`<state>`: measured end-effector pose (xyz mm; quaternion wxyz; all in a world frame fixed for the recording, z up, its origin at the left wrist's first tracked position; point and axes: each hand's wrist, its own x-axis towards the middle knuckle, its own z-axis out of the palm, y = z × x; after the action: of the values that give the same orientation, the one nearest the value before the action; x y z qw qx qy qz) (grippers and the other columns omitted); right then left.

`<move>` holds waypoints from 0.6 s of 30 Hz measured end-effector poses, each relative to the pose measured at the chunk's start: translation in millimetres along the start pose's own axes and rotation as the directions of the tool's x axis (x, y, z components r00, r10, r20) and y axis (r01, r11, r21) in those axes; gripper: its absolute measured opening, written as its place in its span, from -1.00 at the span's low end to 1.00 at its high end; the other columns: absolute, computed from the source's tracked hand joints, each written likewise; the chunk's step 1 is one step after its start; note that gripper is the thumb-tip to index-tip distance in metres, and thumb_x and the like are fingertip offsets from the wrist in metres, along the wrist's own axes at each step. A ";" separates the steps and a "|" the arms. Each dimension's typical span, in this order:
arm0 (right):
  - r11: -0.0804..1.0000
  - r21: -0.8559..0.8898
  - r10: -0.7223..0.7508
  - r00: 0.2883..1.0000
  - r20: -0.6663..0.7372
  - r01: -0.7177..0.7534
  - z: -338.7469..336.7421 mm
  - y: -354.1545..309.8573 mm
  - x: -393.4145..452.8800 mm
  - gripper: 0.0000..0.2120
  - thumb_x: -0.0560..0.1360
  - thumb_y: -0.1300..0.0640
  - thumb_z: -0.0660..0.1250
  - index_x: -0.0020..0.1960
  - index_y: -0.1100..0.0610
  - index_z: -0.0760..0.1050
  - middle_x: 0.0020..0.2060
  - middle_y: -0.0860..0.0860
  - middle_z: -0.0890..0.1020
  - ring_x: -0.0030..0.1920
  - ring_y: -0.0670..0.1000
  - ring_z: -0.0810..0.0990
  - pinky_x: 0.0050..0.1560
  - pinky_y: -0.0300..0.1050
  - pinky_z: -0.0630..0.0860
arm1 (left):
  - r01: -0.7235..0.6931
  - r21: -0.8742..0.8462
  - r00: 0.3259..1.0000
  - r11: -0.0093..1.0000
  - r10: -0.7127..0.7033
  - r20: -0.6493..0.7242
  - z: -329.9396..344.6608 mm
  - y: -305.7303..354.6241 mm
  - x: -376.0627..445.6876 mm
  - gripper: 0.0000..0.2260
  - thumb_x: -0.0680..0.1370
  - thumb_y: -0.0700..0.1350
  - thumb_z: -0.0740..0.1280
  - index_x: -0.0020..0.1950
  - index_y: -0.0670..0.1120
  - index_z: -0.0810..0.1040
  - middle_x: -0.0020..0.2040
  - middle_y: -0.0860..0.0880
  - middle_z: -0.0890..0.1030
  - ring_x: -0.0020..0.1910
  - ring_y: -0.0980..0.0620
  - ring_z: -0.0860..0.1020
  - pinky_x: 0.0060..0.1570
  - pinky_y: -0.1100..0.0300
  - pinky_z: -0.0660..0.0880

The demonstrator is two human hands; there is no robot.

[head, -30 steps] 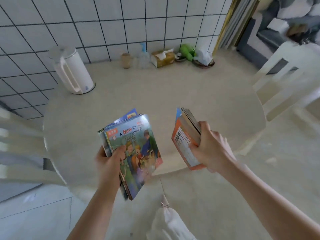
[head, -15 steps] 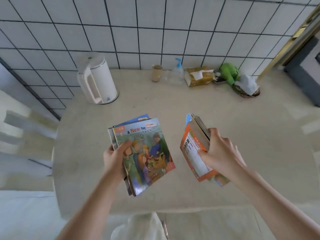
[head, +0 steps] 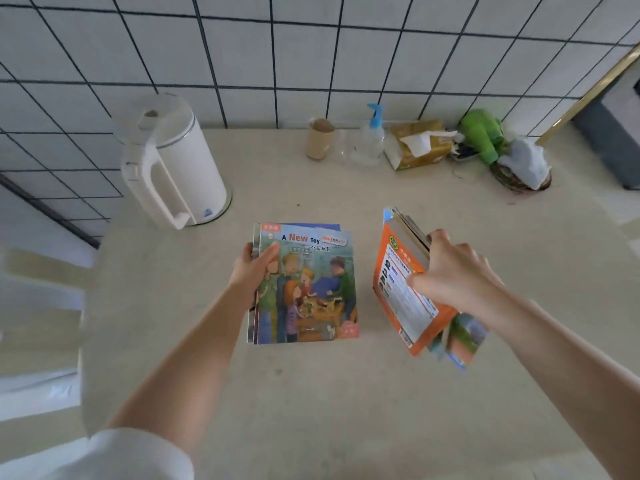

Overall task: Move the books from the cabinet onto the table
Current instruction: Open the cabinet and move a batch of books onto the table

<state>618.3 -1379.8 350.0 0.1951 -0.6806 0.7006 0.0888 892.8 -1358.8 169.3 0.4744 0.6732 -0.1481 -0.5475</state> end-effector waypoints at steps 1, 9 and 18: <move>1.000 -0.003 0.003 1.000 0.016 -0.003 1.3 -4.2 5.6 -0.66 0.35 0.09 0.32 0.05 0.12 0.28 -0.23 0.07 0.45 -0.14 0.22 0.47 -0.21 -0.05 0.41 | -0.005 0.038 1.000 0.999 0.006 -0.018 -2.6 -3.0 12.9 -0.74 0.45 0.09 0.46 0.01 0.05 0.47 0.00 -0.10 0.68 -0.09 -0.13 0.69 -0.02 -0.18 0.61; 1.000 -0.008 0.012 0.996 0.084 -0.011 -3.5 -27.0 36.3 -0.65 0.37 0.08 0.34 0.08 0.10 0.30 -0.16 0.07 0.51 -0.15 0.15 0.50 -0.28 -0.07 0.43 | 0.020 0.159 0.995 0.987 -0.005 -0.099 -7.2 -14.8 58.2 -0.68 0.52 0.00 0.39 0.19 -0.12 0.43 0.00 -0.12 0.66 -0.15 -0.10 0.69 -0.13 -0.12 0.64; 1.000 0.000 0.023 0.987 0.156 -0.023 -7.3 -46.1 63.5 -0.64 0.37 0.08 0.35 0.10 0.10 0.32 -0.11 0.08 0.53 -0.12 0.13 0.54 -0.36 -0.13 0.43 | -0.026 0.707 0.981 0.707 0.153 -0.116 -1.8 -11.1 43.0 -0.53 0.47 -0.13 0.33 0.36 -0.11 0.30 0.27 -0.14 0.41 0.28 -0.15 0.33 0.16 -0.06 0.39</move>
<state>662.9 -1443.6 338.1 0.2491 -0.6631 0.6912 0.1435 906.1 -1383.3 134.6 0.2198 0.8379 -0.3375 -0.3683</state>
